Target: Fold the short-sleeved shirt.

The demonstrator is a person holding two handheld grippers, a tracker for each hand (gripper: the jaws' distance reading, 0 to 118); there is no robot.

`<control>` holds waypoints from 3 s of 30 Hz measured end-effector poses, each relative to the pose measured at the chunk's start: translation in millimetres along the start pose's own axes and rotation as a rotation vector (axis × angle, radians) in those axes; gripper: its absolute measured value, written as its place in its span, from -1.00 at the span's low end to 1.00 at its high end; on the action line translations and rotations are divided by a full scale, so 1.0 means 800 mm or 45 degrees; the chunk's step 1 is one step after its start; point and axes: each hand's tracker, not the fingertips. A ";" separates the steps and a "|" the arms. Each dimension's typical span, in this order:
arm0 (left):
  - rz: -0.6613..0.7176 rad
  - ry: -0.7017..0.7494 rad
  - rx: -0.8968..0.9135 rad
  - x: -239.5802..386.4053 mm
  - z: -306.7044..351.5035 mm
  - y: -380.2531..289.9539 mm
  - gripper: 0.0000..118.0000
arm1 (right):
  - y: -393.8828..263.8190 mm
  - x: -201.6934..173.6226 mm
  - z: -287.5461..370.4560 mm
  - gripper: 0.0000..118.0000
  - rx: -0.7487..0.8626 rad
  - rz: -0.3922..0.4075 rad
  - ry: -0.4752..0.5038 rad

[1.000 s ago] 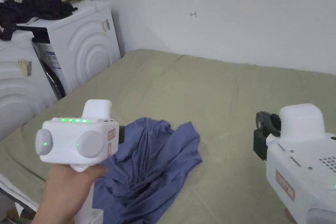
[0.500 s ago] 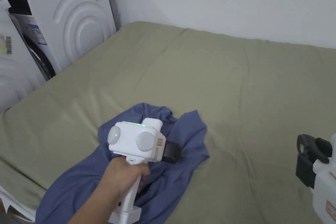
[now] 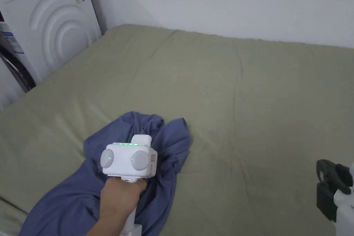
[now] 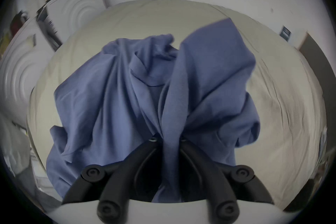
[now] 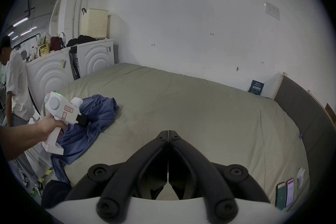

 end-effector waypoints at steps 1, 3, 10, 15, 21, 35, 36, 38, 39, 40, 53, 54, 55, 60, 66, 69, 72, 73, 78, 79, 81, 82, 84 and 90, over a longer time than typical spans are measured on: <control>-0.002 0.004 0.005 0.004 -0.001 0.002 -0.83 | -0.002 0.004 0.004 -1.00 -0.003 0.000 -0.010; 0.007 -0.082 0.064 0.013 0.005 0.009 -0.83 | -0.003 0.015 0.012 -1.00 -0.001 -0.011 -0.020; -0.129 -0.247 0.185 0.154 0.018 0.043 -0.83 | 0.001 0.072 0.043 -1.00 0.026 -0.067 -0.101; -0.162 -0.487 0.240 0.284 0.029 0.066 -0.83 | -0.002 0.118 0.068 -1.00 0.038 -0.073 -0.190; -0.314 -0.754 0.316 0.471 0.082 0.077 -0.83 | -0.012 0.171 0.092 -1.00 0.041 -0.105 -0.308; -0.715 -0.600 0.154 0.661 0.017 -0.021 0.55 | -0.043 0.250 0.112 -1.00 0.035 -0.210 -0.406; -0.687 -0.636 0.163 0.654 0.024 -0.018 0.77 | -0.042 0.251 0.113 -1.00 0.036 -0.209 -0.407; -0.599 -0.744 0.182 0.621 0.061 -0.014 1.00 | -0.043 0.249 0.118 -1.00 0.051 -0.204 -0.399; -0.579 -0.769 0.288 0.612 0.097 0.008 0.92 | -0.043 0.246 0.121 -1.00 0.053 -0.201 -0.392; -0.559 -0.780 0.315 0.595 0.132 0.013 0.95 | -0.045 0.242 0.123 -1.00 0.058 -0.195 -0.392; -0.432 -0.455 0.534 0.319 0.262 -0.186 -1.00 | -0.066 0.174 0.148 -1.00 0.063 -0.177 -0.289; -0.397 -0.472 0.481 0.312 0.264 -0.185 -1.00 | -0.065 0.171 0.149 -1.00 0.067 -0.176 -0.276; -0.344 -0.482 0.470 0.301 0.266 -0.181 -1.00 | -0.066 0.168 0.152 -1.00 0.069 -0.174 -0.263; -0.235 -0.357 0.370 0.238 0.230 -0.071 -1.00 | -0.066 0.162 0.158 -1.00 0.073 -0.128 -0.243; -0.157 -0.090 -0.022 0.182 0.134 0.084 -1.00 | -0.077 0.175 0.145 -1.00 0.053 -0.168 -0.226; 0.026 -0.056 -0.169 0.160 0.094 0.113 -0.91 | -0.081 0.181 0.134 -1.00 0.036 -0.182 -0.229; 0.243 -0.081 -0.373 0.142 0.048 0.121 0.79 | -0.086 0.188 0.122 -1.00 0.011 -0.193 -0.236; 0.291 -0.090 -0.348 0.135 0.039 0.117 1.00 | -0.088 0.190 0.118 -1.00 0.000 -0.195 -0.237; 0.366 -0.039 -0.399 0.119 0.001 0.104 1.00 | -0.095 0.199 0.109 -1.00 -0.024 -0.207 -0.249; 0.365 -0.034 -0.401 0.120 -0.003 0.100 1.00 | -0.096 0.200 0.107 -1.00 -0.030 -0.207 -0.253; 0.369 -0.047 -0.422 0.116 -0.011 0.095 0.99 | -0.101 0.203 0.103 -1.00 -0.047 -0.207 -0.262; 0.366 -0.047 -0.433 0.116 -0.013 0.093 0.98 | -0.103 0.205 0.102 -1.00 -0.056 -0.210 -0.267; 0.364 -0.045 -0.450 0.112 -0.014 0.091 0.95 | -0.105 0.207 0.100 -1.00 -0.069 -0.223 -0.270; 0.360 -0.047 -0.463 0.105 -0.006 0.090 0.75 | -0.105 0.208 0.103 -1.00 -0.072 -0.228 -0.274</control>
